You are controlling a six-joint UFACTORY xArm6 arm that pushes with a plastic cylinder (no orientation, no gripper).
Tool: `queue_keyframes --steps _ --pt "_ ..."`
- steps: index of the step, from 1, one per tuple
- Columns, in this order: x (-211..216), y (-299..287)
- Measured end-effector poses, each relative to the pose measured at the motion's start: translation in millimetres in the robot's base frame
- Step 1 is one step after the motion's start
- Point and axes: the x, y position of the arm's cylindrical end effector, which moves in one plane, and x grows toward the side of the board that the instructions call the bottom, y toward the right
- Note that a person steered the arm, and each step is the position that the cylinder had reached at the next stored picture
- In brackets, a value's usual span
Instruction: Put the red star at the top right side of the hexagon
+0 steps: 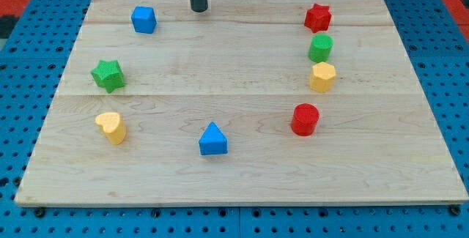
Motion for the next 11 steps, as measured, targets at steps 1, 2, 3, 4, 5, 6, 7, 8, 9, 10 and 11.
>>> queue_keyframes --steps 1,2,3,4,5,6,7,8,9,10,11 --pt "0 0" --pt "1 60" --pt "-9 172" --pt "22 206" --pt "66 230" --pt "66 246" --pt "70 272" --pt "118 282" --pt "135 288" --pt "128 347" --pt "152 408"
